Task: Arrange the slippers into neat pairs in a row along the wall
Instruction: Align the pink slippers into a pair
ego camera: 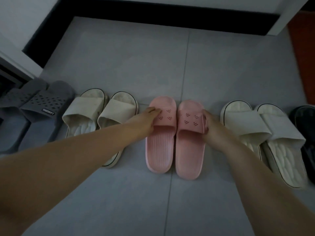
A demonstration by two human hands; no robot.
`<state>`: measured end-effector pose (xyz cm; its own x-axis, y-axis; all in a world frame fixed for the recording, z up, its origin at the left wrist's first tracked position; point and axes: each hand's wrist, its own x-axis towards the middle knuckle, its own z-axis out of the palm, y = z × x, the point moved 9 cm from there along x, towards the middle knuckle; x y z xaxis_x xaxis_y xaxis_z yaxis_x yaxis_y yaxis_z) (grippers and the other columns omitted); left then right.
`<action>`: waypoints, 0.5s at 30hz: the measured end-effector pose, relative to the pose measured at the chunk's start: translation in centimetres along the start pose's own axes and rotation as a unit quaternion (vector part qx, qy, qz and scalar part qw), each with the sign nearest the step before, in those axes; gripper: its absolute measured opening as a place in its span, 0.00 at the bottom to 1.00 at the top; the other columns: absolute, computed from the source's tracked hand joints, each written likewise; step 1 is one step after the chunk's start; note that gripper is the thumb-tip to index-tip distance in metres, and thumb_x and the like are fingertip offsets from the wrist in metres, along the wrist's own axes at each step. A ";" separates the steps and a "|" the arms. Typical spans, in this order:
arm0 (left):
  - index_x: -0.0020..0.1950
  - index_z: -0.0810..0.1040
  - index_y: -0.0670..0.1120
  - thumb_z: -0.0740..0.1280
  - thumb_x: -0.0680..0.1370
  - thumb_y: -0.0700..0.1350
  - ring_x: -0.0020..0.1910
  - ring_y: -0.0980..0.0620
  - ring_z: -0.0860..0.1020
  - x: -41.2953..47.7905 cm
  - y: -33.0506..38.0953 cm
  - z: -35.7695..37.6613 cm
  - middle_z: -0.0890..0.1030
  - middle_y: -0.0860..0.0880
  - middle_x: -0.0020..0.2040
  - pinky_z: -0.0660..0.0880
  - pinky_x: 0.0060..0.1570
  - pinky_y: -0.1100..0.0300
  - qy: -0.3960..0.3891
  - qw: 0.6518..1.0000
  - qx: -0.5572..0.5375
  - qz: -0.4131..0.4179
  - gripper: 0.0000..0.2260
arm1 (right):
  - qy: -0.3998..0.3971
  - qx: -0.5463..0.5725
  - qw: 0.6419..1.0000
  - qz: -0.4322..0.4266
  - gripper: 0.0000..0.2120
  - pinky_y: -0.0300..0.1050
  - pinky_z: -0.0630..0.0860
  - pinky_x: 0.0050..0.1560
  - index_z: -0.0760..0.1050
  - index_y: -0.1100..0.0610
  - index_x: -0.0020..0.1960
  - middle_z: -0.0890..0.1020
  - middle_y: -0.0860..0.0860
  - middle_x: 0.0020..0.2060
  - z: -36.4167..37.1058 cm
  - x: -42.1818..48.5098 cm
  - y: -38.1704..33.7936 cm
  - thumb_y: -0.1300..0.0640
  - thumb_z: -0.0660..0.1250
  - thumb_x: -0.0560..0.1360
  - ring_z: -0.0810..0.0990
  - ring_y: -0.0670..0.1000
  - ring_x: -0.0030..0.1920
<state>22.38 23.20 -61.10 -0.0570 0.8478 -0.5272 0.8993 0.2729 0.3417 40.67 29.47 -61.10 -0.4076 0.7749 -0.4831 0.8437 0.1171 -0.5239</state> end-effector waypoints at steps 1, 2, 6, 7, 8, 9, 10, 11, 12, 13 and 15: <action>0.77 0.51 0.47 0.59 0.77 0.37 0.77 0.49 0.56 0.0 0.0 -0.1 0.50 0.48 0.79 0.57 0.74 0.57 -0.001 1.000 0.004 0.002 0.30 | 0.009 -0.004 1.000 -0.007 0.31 0.48 0.70 0.61 0.55 0.49 0.74 0.74 0.54 0.66 0.0 0.2 0.1 0.61 0.62 0.74 0.75 0.57 0.63; 0.77 0.51 0.47 0.59 0.77 0.37 0.77 0.50 0.56 -0.1 0.1 -0.1 0.50 0.48 0.79 0.56 0.75 0.58 -0.002 1.000 0.008 0.002 0.30 | 0.009 0.000 1.000 -0.004 0.32 0.50 0.71 0.62 0.54 0.48 0.73 0.73 0.54 0.66 0.0 0.3 0.2 0.60 0.62 0.73 0.75 0.57 0.63; 0.77 0.51 0.45 0.61 0.76 0.39 0.77 0.49 0.55 -0.1 0.3 -0.1 0.51 0.45 0.78 0.55 0.74 0.59 -0.018 0.999 0.026 -0.010 0.31 | 0.000 0.018 1.000 -0.018 0.36 0.49 0.70 0.63 0.51 0.47 0.75 0.71 0.54 0.68 0.3 -0.2 0.5 0.60 0.64 0.72 0.73 0.58 0.65; 0.76 0.52 0.44 0.63 0.76 0.42 0.76 0.47 0.57 -0.1 0.4 0.0 0.53 0.44 0.78 0.58 0.74 0.57 -0.021 0.999 0.036 -0.018 0.32 | -0.005 0.012 1.000 -0.025 0.37 0.43 0.69 0.58 0.51 0.49 0.75 0.71 0.54 0.68 0.3 -0.6 0.6 0.62 0.64 0.72 0.73 0.57 0.65; 0.76 0.54 0.44 0.66 0.75 0.45 0.75 0.45 0.60 -0.1 0.7 -0.2 0.56 0.43 0.77 0.61 0.73 0.54 -0.020 0.998 0.051 -0.028 0.33 | -0.008 0.013 0.999 -0.029 0.35 0.38 0.66 0.51 0.53 0.51 0.75 0.72 0.55 0.65 0.1 -1.1 0.7 0.64 0.64 0.72 0.74 0.57 0.64; 0.75 0.56 0.44 0.67 0.74 0.49 0.72 0.42 0.63 -0.1 1.3 -0.6 0.59 0.42 0.75 0.63 0.71 0.51 -0.013 0.997 0.069 -0.036 0.34 | 0.005 0.028 0.999 -0.044 0.32 0.36 0.64 0.48 0.58 0.53 0.73 0.74 0.56 0.62 -0.5 -1.6 0.8 0.64 0.64 0.72 0.75 0.56 0.61; 0.74 0.57 0.44 0.68 0.73 0.52 0.70 0.39 0.65 0.0 2.3 -1.3 0.62 0.42 0.74 0.64 0.69 0.49 0.001 0.996 0.086 -0.038 0.34 | 0.026 0.055 0.997 -0.048 0.29 0.36 0.65 0.48 0.63 0.55 0.70 0.75 0.55 0.60 -1.4 -2.2 1.2 0.63 0.65 0.71 0.75 0.55 0.59; 0.73 0.58 0.44 0.68 0.72 0.53 0.70 0.39 0.66 0.1 3.8 -1.9 0.63 0.41 0.73 0.64 0.70 0.49 0.016 0.995 0.097 -0.026 0.34 | 0.063 0.094 0.993 -0.046 0.26 0.38 0.68 0.51 0.66 0.57 0.68 0.75 0.54 0.58 -2.7 -2.8 2.0 0.61 0.65 0.71 0.76 0.54 0.58; 0.73 0.59 0.44 0.68 0.72 0.54 0.70 0.39 0.65 0.3 5.7 -2.5 0.64 0.42 0.73 0.62 0.70 0.49 0.033 0.995 0.099 0.000 0.34 | 0.109 0.145 0.983 -0.029 0.24 0.41 0.70 0.53 0.68 0.58 0.66 0.75 0.53 0.58 -4.2 -3.4 3.5 0.63 0.66 0.71 0.76 0.54 0.57; 0.73 0.59 0.45 0.68 0.72 0.53 0.70 0.40 0.65 0.6 7.9 -2.9 0.65 0.42 0.73 0.61 0.71 0.50 0.047 0.994 0.095 0.037 0.34 | 0.164 0.189 0.968 -0.006 0.22 0.43 0.71 0.53 0.69 0.59 0.65 0.76 0.53 0.58 -5.9 -4.2 5.4 0.66 0.65 0.72 0.76 0.54 0.57; 0.74 0.57 0.46 0.69 0.72 0.51 0.71 0.42 0.65 1.0 12.7 -3.1 0.64 0.44 0.73 0.60 0.71 0.54 0.052 0.989 0.083 0.110 0.35 | 0.274 0.223 0.934 0.058 0.20 0.42 0.71 0.52 0.72 0.58 0.62 0.77 0.52 0.56 -9.9 -6.5 10.1 0.69 0.64 0.72 0.76 0.53 0.54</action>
<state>32.36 28.94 -54.86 0.1109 0.9229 -0.3687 0.9531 0.0063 0.3025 55.28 31.79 -56.32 0.0209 0.9822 -0.1866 0.5910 -0.1627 -0.7901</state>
